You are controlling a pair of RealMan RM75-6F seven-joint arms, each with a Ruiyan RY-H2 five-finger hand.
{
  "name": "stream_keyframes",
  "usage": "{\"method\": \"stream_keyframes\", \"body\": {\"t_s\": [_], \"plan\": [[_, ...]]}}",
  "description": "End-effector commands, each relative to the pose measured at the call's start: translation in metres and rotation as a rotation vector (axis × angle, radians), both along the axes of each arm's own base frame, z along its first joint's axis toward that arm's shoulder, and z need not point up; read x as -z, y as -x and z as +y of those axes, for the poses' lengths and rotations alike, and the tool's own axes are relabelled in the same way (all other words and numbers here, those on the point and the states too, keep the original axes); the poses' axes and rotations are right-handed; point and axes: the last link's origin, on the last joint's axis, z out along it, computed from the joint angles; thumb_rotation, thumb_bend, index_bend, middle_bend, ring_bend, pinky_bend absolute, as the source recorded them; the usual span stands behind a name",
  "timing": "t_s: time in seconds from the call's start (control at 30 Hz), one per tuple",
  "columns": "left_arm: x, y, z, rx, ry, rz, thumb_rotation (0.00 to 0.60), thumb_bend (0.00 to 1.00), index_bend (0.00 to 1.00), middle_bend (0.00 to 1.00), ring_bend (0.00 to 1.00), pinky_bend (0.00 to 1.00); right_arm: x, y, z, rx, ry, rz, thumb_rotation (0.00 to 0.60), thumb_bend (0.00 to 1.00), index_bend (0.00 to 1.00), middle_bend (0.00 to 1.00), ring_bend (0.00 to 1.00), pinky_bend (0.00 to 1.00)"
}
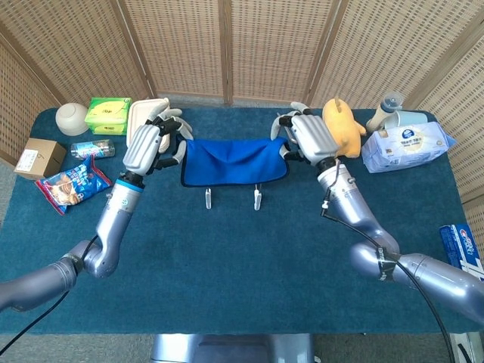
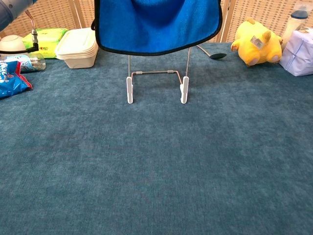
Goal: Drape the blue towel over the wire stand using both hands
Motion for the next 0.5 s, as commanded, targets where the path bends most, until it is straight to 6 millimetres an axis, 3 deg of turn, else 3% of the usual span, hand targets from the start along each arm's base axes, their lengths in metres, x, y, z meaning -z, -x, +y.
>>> {"method": "stream_keyframes", "body": {"t_s": [0.03,0.5], "plan": [[0.004,0.001,0.001,-0.006,0.01,0.005,0.6,0.63,0.83,0.45,0.23,0.09,0.003,0.0,-0.001,0.004,-0.004,0.005,0.6,0.48,0.96,0.51,0.36,0.14],[0.015,0.008,0.007,-0.042,0.028,0.012,0.6,0.63,0.83,0.45,0.23,0.09,0.018,0.005,-0.002,0.027,-0.03,0.009,0.6,0.48,0.96,0.51,0.36,0.14]]}}
